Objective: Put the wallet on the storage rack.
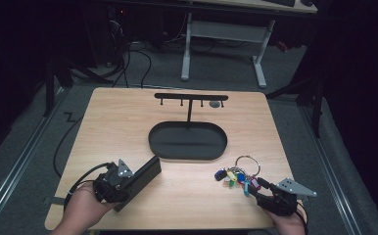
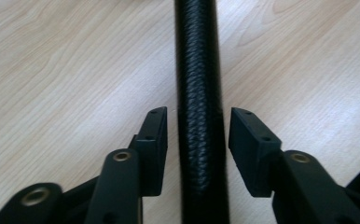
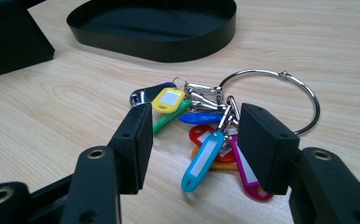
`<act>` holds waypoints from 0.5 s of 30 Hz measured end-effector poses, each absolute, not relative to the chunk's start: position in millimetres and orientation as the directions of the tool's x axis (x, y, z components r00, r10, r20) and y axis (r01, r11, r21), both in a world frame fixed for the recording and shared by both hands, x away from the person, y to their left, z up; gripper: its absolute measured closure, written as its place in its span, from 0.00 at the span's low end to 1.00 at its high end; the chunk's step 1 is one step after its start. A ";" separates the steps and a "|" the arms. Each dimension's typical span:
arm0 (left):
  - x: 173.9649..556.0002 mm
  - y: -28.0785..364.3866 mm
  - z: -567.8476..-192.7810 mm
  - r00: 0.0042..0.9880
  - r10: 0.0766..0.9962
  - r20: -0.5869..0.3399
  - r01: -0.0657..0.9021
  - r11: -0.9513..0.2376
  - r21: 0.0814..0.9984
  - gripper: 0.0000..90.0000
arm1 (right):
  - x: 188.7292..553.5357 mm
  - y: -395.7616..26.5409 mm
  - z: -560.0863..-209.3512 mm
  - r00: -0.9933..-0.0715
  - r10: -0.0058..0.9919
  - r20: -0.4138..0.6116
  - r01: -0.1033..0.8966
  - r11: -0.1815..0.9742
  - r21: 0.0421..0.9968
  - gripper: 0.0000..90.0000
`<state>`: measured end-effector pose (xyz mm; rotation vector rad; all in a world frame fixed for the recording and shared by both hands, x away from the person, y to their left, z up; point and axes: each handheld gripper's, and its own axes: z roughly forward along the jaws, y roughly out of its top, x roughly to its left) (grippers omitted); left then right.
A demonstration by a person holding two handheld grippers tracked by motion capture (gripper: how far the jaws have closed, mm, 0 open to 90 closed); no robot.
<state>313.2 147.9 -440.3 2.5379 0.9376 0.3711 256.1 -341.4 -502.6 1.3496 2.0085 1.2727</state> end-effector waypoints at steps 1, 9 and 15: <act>313.2 147.9 -440.3 0.739 0.666 0.105 0.557 -0.691 0.460 0.70 | 256.1 -341.4 -502.6 -0.451 0.880 0.150 0.511 0.117 0.852 0.51; 314.3 149.1 -441.2 0.749 0.657 0.085 0.556 -0.693 0.460 0.80 | 255.3 -341.4 -503.2 -0.448 0.880 0.159 0.516 0.109 0.850 0.52; 313.8 151.3 -442.7 0.747 0.659 0.085 0.548 -0.683 0.483 0.82 | 254.5 -340.4 -503.3 -0.450 0.880 0.152 0.511 0.115 0.852 0.53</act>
